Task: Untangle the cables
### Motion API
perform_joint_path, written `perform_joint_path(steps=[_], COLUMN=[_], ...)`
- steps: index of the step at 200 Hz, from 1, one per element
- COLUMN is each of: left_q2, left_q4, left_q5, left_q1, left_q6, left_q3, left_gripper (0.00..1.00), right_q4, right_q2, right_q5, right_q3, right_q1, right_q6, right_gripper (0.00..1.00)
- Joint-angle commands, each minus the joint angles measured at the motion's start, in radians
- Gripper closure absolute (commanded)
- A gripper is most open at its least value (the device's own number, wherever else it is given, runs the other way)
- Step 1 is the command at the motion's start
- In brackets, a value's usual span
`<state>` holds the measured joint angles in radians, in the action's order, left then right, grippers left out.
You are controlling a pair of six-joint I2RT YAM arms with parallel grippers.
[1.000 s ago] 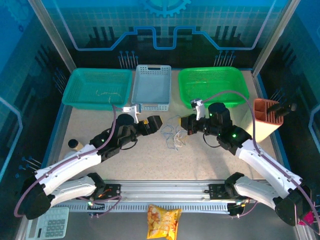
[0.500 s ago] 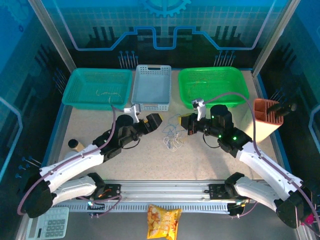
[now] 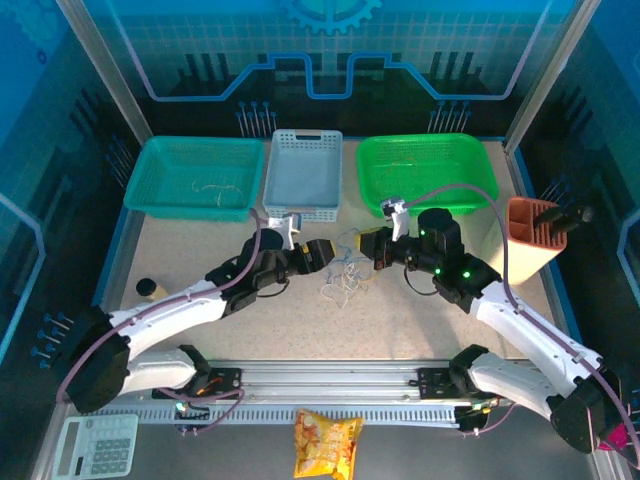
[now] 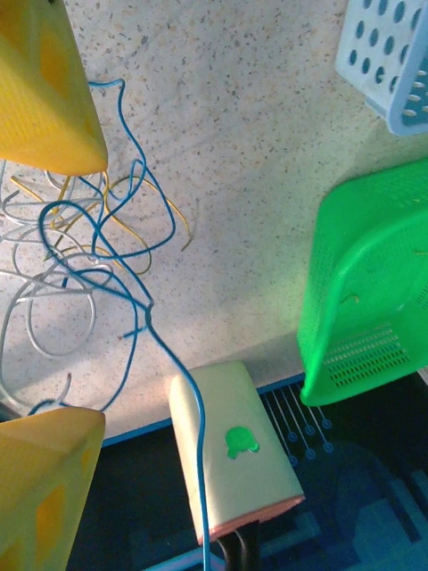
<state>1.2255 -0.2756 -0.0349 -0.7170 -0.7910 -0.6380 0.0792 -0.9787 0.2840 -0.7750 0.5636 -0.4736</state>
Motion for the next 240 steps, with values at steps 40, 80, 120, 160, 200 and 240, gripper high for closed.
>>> perform_joint_path(steps=[40,80,120,160,200,240], left_q2=[0.118,0.163,0.181,0.188,0.117,-0.015], left_q4=[-0.067,-0.088,-0.117,-0.123,-0.085,-0.038], left_q5=[-0.059,-0.066,-0.070,-0.082,-0.083,-0.099], left_q1=[-0.001,-0.004,-0.005,-0.005,-0.005,-0.003], left_q6=[0.082,0.095,0.108,0.124,0.148,0.176], left_q3=[-0.048,-0.066,-0.071,-0.083,-0.085,-0.095], left_gripper=[0.34,0.46,0.60,0.86,1.00,1.00], right_q4=[-0.024,-0.019,-0.022,-0.018,-0.010,-0.048], right_q2=[0.012,0.020,0.032,0.050,0.067,0.060], right_q5=[0.026,0.028,0.032,0.032,0.025,0.020], right_q3=[-0.024,-0.021,-0.010,0.008,0.057,0.161], right_q1=[-0.001,-0.002,-0.008,-0.027,-0.077,-0.145], right_q6=[-0.001,0.001,-0.002,-0.005,-0.002,-0.019], right_gripper=[1.00,1.00,1.00,1.00,1.00,1.00])
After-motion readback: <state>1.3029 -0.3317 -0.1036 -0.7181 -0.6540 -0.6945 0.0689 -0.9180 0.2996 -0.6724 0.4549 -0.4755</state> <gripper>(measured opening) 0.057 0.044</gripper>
